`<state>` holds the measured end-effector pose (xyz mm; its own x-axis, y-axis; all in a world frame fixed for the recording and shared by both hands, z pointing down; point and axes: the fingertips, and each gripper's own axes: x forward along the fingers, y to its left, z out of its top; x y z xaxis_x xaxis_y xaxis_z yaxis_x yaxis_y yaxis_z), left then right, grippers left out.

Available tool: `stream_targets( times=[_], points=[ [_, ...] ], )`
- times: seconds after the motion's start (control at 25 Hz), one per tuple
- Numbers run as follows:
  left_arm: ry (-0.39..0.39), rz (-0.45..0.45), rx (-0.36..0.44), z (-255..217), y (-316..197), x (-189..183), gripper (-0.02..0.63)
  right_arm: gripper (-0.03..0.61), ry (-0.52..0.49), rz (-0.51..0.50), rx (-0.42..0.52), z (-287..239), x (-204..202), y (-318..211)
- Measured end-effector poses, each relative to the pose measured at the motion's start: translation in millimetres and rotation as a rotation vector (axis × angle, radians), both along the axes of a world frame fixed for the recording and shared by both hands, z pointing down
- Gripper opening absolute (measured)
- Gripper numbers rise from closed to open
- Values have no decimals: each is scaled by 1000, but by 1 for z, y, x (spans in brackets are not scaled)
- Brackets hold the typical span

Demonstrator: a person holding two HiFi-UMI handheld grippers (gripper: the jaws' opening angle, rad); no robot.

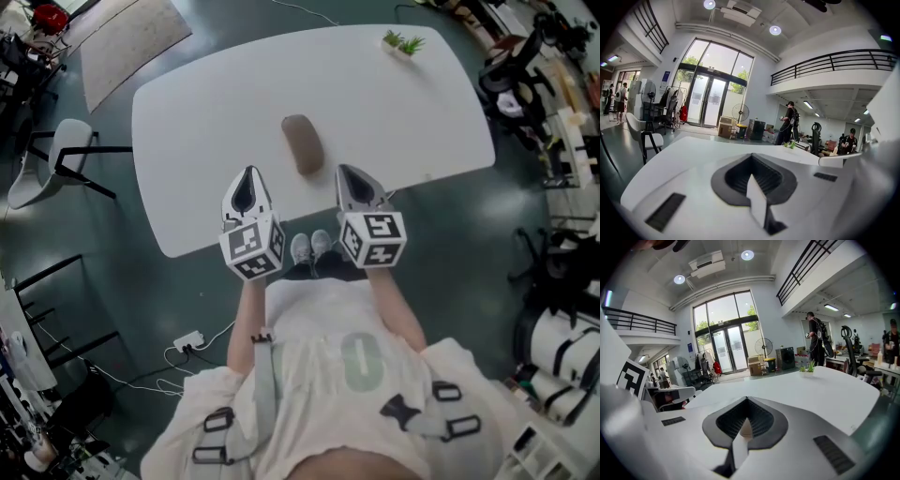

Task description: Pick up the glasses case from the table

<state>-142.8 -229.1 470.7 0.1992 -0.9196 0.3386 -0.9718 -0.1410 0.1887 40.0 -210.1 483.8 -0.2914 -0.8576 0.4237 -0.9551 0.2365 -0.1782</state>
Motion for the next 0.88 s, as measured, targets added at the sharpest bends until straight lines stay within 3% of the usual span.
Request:
stream_targets(
  times=[0.56,0.88],
  points=[
    [3,-111,-2,-1,14,16,3,0,-17,-98,0,4,21,-10],
    [-1,-144,20,-6,14,-1,3,0,-7,-119,4,2,5,-12]
  ],
)
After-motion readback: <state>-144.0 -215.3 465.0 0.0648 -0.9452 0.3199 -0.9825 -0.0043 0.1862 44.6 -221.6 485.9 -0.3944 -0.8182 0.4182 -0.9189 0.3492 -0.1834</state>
